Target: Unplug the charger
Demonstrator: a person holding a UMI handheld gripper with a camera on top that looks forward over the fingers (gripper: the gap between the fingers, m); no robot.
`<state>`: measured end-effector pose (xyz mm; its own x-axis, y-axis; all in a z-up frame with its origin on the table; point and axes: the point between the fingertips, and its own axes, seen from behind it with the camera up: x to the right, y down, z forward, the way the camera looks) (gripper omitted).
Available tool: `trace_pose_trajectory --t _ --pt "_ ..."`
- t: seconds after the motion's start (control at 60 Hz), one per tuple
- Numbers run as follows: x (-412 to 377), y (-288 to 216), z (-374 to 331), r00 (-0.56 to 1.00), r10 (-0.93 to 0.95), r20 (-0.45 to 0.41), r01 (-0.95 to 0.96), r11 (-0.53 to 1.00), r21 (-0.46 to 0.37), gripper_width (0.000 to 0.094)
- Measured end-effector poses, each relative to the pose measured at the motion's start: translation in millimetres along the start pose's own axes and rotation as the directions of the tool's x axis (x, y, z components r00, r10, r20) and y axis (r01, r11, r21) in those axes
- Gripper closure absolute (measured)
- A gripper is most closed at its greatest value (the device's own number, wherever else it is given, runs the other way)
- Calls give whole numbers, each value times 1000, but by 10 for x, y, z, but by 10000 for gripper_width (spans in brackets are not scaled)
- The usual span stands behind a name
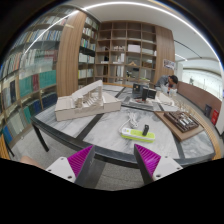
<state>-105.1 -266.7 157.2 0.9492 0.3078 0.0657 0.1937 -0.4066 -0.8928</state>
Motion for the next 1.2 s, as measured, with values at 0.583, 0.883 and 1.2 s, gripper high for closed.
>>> trace_pose_trajectory --t 0.583,0.883,1.2 --pt "439 20 298 996 82 -41 -83 996 -19 127" --pt "1500 51 1686 980 132 -150 -140 989 -44 159" --pt "1862 49 2901 979 101 -179 -102 995 7 618"
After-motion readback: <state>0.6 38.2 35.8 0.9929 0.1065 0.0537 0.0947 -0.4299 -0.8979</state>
